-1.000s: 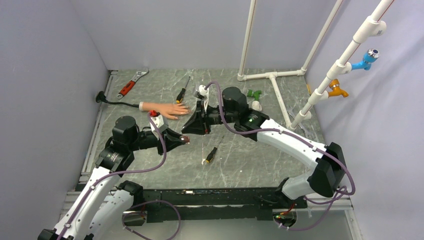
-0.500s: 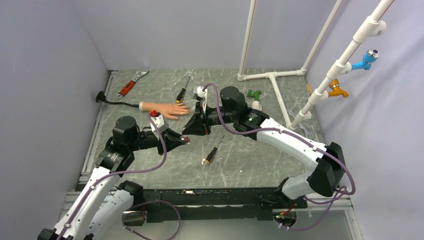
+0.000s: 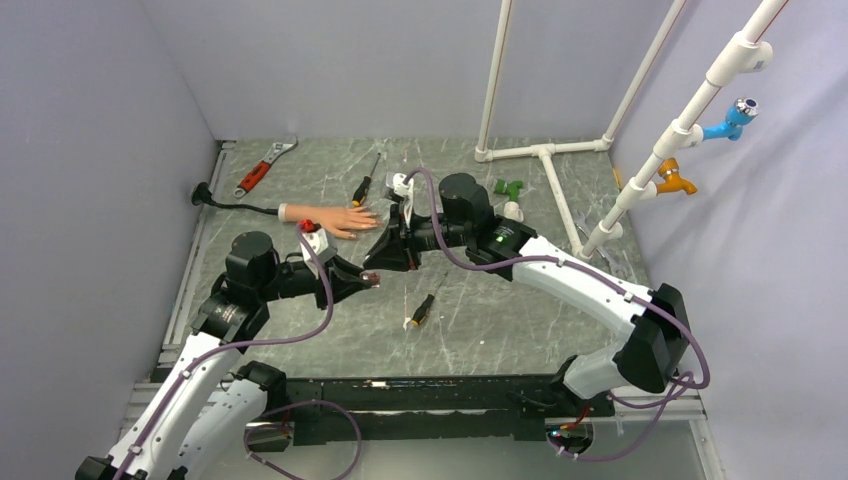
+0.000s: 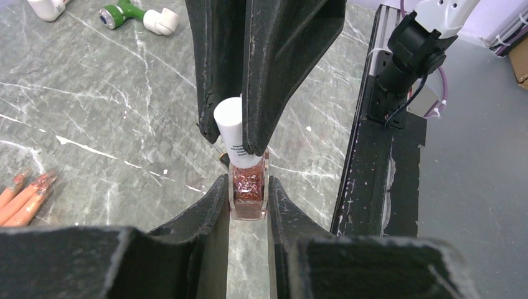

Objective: Paint the nails
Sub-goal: Close the nail polish bottle.

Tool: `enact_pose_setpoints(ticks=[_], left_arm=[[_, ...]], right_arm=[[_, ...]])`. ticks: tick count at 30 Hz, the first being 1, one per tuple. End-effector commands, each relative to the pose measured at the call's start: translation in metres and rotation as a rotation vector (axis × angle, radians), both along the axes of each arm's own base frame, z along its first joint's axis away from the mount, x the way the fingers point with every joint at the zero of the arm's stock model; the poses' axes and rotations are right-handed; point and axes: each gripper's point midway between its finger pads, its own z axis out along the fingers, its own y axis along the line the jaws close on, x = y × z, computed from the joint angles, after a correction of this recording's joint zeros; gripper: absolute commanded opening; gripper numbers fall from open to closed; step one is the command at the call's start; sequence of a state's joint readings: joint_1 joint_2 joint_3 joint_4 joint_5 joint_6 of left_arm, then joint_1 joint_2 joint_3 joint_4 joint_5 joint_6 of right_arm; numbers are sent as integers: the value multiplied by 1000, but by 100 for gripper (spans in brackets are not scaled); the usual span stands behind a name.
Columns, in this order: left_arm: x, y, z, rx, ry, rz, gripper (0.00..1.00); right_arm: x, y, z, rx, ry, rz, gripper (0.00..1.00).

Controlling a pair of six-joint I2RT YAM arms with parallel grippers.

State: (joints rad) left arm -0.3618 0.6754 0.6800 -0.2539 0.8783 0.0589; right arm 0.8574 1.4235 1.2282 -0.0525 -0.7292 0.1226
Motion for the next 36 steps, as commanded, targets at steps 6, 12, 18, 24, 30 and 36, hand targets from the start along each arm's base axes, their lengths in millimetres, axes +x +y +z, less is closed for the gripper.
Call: enact_pose_setpoints(ticks=[6, 12, 18, 24, 30, 36], left_arm=[[-2, -4, 33, -50, -83, -25, 0], [-1, -2, 35, -53, -87, -18, 0], [0, 1, 40, -71, -98, 1, 0], [10, 8, 43, -74, -118, 64, 0], [21, 17, 43, -78, -93, 156, 0], [27, 20, 42, -72, -92, 194, 0]], right_arm=[[-2, 3, -1, 2, -63, 48, 0], [-5, 1, -6, -11, -73, 65, 0], [-3, -2, -11, -30, -74, 44, 0], [5, 0, -17, -43, -56, -14, 0], [10, 6, -28, -95, -62, -93, 0], [18, 8, -28, -112, -41, -181, 0]])
